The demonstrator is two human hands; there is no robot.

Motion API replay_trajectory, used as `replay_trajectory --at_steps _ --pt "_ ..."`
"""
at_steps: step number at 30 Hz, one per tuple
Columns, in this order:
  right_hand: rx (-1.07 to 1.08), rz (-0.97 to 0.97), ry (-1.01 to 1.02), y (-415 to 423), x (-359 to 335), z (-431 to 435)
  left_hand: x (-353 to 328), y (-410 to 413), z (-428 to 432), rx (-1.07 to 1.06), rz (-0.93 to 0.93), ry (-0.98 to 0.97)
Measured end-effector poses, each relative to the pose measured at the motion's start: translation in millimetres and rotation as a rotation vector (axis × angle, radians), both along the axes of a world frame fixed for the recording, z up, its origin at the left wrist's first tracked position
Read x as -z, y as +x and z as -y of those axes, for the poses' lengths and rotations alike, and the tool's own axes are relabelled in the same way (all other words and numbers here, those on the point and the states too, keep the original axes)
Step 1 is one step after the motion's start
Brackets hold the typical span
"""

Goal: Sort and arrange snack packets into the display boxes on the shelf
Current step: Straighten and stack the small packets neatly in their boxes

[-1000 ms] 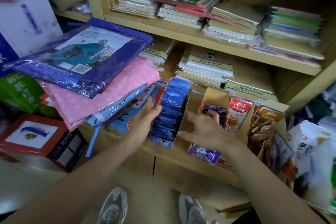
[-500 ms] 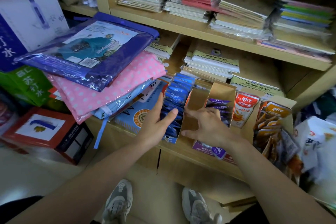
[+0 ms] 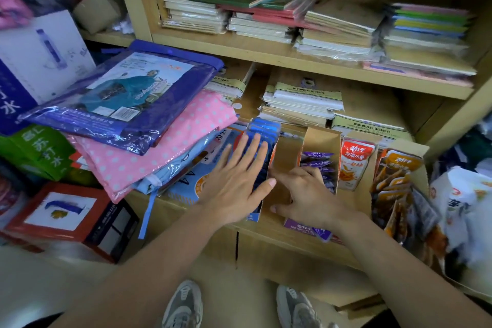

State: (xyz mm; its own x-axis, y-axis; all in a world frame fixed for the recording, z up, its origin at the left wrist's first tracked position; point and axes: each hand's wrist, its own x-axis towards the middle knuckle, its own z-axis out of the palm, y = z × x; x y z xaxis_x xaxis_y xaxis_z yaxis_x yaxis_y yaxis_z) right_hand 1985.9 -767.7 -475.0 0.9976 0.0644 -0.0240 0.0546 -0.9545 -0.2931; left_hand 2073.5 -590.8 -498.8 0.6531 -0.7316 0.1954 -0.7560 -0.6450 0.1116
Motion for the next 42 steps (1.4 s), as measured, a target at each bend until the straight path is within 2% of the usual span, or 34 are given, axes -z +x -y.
replay_trajectory --at_steps 4,9,13,18,20,23,27,30,33,36,39,42 --pt "-0.012 -0.009 0.003 1 2 3 1 -2 2 0.020 -0.026 0.092" --pt "-0.008 0.012 -0.002 1 4 3 -18 17 19 -0.023 0.076 -0.054" --pt "-0.012 0.012 0.012 1 7 5 -7 41 33 -0.051 -0.078 0.033" --pt "-0.045 0.027 0.045 -4 2 7 -7 40 32 -0.036 -0.092 0.027" --pt "-0.045 0.074 0.131 -10 -9 7 -14 37 31 -0.042 -0.091 -0.001" --pt "0.090 0.207 0.338 -23 -35 13 -28 30 32 -0.036 -0.025 -0.096" --pt "0.347 0.399 0.383 -36 -54 44 -47 5 39 0.088 -0.017 -0.307" --pt "0.519 0.357 0.387 -38 -45 67 -54 -12 42 0.256 -0.196 -0.258" --pt "0.593 0.200 0.444 -32 -29 76 -50 -16 49 0.308 -0.234 -0.080" --pt "0.552 0.208 0.414 -22 -18 77 -43 -13 55 0.266 -0.305 -0.003" --pt "0.444 0.258 0.247 -11 -17 80 -39 -8 56 0.262 -0.389 -0.059" --pt "0.313 0.184 0.176 -2 -16 86 -37 -6 57 0.261 -0.417 -0.092"
